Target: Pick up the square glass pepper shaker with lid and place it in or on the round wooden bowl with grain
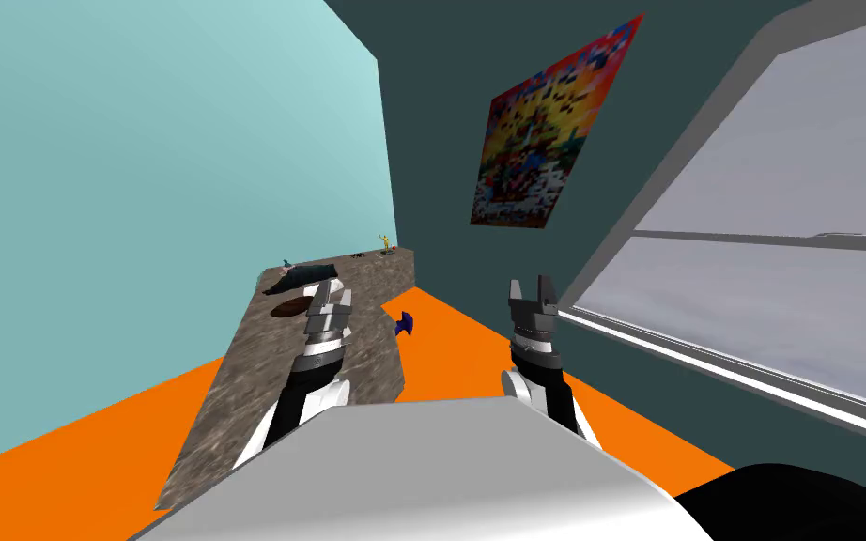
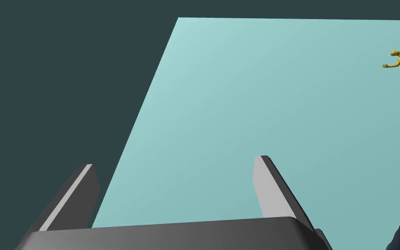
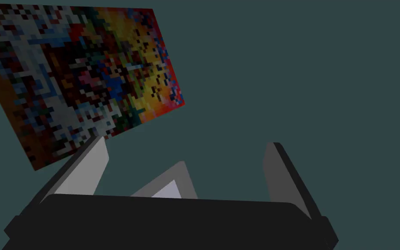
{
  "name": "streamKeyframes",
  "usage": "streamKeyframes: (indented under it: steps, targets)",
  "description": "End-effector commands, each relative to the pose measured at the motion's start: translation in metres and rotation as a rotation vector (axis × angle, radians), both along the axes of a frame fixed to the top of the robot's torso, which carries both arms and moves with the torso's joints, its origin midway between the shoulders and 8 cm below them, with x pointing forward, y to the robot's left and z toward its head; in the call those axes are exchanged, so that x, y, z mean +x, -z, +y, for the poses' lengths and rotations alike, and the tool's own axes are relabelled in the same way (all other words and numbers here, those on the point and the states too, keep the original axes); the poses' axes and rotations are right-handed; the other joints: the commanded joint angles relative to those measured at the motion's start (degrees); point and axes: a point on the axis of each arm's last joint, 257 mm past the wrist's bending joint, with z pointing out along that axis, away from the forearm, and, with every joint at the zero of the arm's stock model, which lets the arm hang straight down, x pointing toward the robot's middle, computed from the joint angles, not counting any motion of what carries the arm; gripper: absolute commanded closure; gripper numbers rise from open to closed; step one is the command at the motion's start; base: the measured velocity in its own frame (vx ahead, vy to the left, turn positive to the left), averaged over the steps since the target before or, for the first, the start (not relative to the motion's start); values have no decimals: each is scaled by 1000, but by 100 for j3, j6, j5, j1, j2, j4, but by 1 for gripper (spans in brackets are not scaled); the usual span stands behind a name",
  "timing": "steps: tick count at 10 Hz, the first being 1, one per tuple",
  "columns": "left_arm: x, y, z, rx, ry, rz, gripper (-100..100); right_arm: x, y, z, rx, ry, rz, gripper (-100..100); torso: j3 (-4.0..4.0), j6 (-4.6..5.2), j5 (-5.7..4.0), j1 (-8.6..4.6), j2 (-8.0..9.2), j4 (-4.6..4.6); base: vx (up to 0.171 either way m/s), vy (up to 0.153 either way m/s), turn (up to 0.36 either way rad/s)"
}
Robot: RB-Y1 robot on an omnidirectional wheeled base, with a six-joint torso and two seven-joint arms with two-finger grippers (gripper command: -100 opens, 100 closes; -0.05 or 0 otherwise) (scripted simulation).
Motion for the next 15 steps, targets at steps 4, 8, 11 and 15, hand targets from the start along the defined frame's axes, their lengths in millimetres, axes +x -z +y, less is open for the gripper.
streamKeyframes:
  steps: [4, 8, 11, 15]
  targets:
    - [9, 46, -6, 186, 14, 171, -100, 0, 0, 0, 0, 0, 0, 0, 18, -2, 6, 26, 31, 7, -76, 58, 374]
    - [11, 72, -9, 311, 11, 258, -100, 0, 0, 0, 0, 0, 0, 0, 24, -2, 7, 24, 40, 10, -74, 54, 288]
    - [11, 102, -7, 422, 9, 352, -100, 0, 0, 0, 0, 0, 0, 0, 19, -1, 5, 20, 32, 8, -51, 56, 296]
    - [8, 136, 1, 545, 4, 456, -100, 0, 0, 0, 0, 0, 0, 0, 17, 2, 4, 12, 28, 7, -40, 63, 260]
